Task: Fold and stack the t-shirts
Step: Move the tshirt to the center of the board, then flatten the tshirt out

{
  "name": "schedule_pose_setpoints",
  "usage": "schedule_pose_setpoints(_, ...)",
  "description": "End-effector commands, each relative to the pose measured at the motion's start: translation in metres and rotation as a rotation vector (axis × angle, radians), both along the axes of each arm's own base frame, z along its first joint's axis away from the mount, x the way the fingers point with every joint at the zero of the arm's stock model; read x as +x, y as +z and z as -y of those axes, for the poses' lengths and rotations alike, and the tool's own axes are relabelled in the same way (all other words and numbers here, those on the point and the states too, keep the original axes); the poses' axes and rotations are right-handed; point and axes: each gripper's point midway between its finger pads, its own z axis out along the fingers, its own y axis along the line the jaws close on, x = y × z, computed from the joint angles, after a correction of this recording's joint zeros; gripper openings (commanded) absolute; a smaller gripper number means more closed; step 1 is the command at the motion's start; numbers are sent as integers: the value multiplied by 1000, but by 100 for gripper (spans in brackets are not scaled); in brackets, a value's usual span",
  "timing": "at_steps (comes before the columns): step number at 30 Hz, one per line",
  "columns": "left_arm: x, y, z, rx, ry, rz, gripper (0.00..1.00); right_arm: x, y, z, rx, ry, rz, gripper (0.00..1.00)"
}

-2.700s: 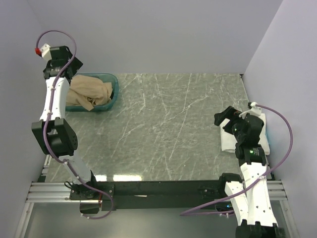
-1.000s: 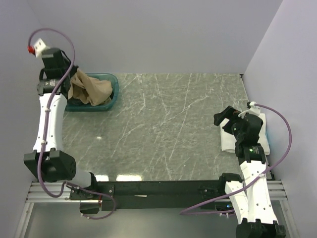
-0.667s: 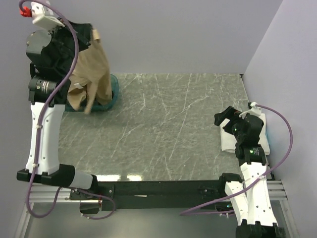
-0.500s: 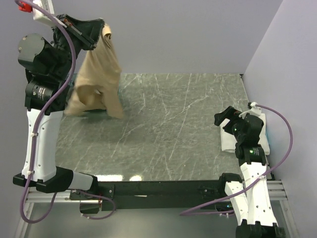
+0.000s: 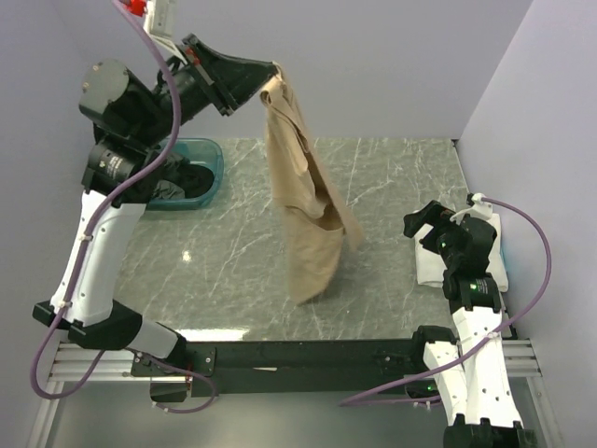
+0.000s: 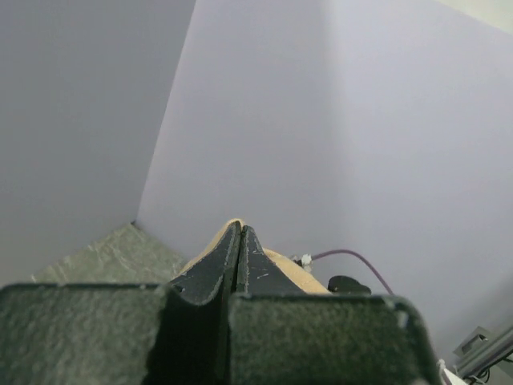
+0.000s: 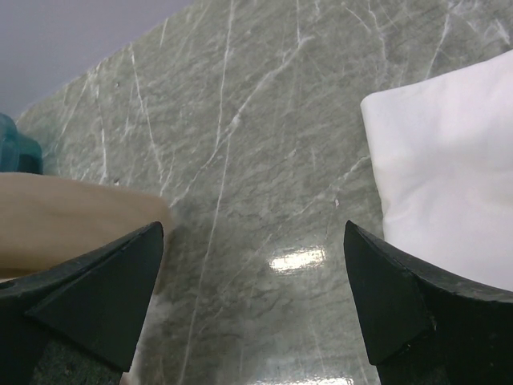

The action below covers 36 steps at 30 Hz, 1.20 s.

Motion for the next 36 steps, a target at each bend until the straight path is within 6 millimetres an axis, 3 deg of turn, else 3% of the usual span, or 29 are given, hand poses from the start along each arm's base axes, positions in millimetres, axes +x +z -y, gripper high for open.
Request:
schedule_pose_setpoints(1,-2,-7,-2,-33,8,31,1,3,12,2,-17,1,52,99)
schedule_pose_setpoints(3,2,-22,-8,-47,50,9,1,3,11,1,-16,3,49,99)
schedule_pose_setpoints(4,23,-64,-1,-14,71,-93,1,3,11,0,-13,11,47,99)
schedule_pose_setpoints(5,21,-76,-6,-15,93,-114,1,3,10,-1,-13,20,46,99)
schedule_pose_setpoints(6,32,-96,-11,-21,147,-160,1,3,9,-3,-14,31,44,99)
schedule_pose_setpoints(7,50,-151,-8,-11,178,-264,1,3,9,-8,-7,61,45,99)
schedule_pose_setpoints(8,47,-166,-14,-25,207,-288,1,4,8,-10,-11,79,42,99)
schedule_pose_setpoints(9,58,-190,-22,-50,272,-351,1,4,6,-13,-10,95,34,99)
schedule_pose_setpoints(10,66,-245,-24,-3,315,-452,1,5,5,-15,-5,109,29,99)
schedule_pose_setpoints(12,77,-293,-37,29,422,-564,1,6,1,-22,6,151,13,99)
schedule_pose_setpoints(14,79,-349,-37,123,445,-670,1,8,-4,-32,9,194,-6,99)
schedule_pose_setpoints(15,76,-371,-38,169,451,-725,6,8,-5,-34,6,202,-11,99)
schedule_pose_setpoints(16,75,-389,-39,213,460,-766,21,8,-6,-38,2,213,-20,99)
schedule_pose_setpoints(17,73,-412,-42,267,479,-829,58,10,-9,-41,-15,217,-37,100)
schedule_pose_setpoints(19,71,-428,-47,303,506,-869,99,9,-13,-46,-26,223,-60,99)
schedule_pose_setpoints(27,56,-443,-79,318,646,-910,99,0,-24,-65,-64,262,-133,100)
schedule_pose_setpoints(30,40,-467,-95,353,703,-987,99,-10,-25,-84,-64,301,-152,100)
schedule_pose_setpoints(32,26,-487,-102,380,712,-1028,99,-21,-35,-107,-39,359,-184,100)
schedule_pose_setpoints(36,2,-527,-115,422,741,-1113,99,-47,-70,-143,-26,429,-277,100)
